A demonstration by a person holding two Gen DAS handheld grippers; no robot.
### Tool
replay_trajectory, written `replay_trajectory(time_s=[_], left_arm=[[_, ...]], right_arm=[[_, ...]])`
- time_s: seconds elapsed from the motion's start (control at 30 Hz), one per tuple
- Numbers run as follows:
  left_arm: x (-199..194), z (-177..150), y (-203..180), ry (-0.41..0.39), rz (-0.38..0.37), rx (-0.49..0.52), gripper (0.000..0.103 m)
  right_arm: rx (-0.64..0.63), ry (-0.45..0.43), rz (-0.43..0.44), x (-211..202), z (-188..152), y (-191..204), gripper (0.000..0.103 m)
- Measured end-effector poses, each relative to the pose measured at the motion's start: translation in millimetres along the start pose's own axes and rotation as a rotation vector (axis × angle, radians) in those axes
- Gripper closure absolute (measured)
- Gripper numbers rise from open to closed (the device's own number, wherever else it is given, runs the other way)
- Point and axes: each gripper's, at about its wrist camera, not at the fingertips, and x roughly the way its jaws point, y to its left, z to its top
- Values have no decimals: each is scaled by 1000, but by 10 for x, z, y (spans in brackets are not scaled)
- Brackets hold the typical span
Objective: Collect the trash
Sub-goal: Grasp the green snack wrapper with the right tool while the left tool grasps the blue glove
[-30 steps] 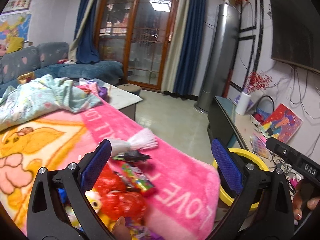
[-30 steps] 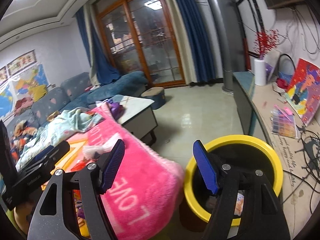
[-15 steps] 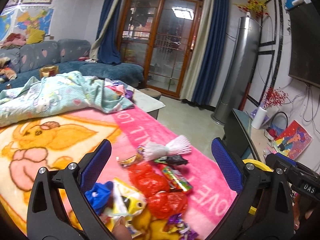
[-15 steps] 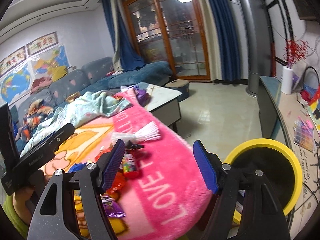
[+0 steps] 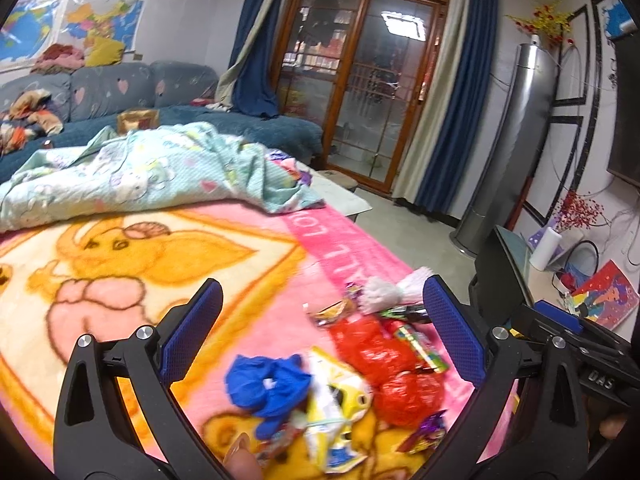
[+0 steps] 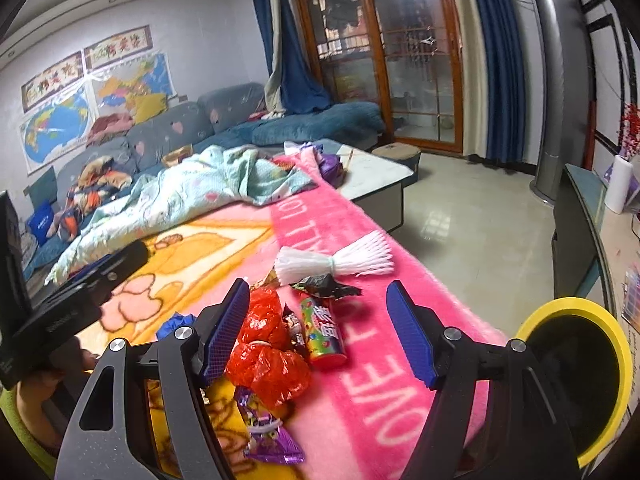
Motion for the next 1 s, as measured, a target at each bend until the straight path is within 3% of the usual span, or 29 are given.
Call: replay_trajectory(time_s=[0.27, 0.6, 0.7, 0.83, 1.0], left_arm=[[112, -110, 479, 92, 24, -83, 11], [374, -321, 861, 254, -36, -215, 32], [446, -395, 892, 294, -66, -251, 35], [522, -465, 900, 333, -92, -273, 45], [587, -525, 885, 372, -113, -282, 57]], right_arm=[[-19, 85, -4, 495, 0, 11, 42], [-62, 171, -5, 1053, 39, -48, 51], [-75, 208, 1, 1188, 21, -73, 61], [-81, 243, 33, 1249, -36, -80, 82], [-103, 217, 90, 1131, -46, -14, 88]])
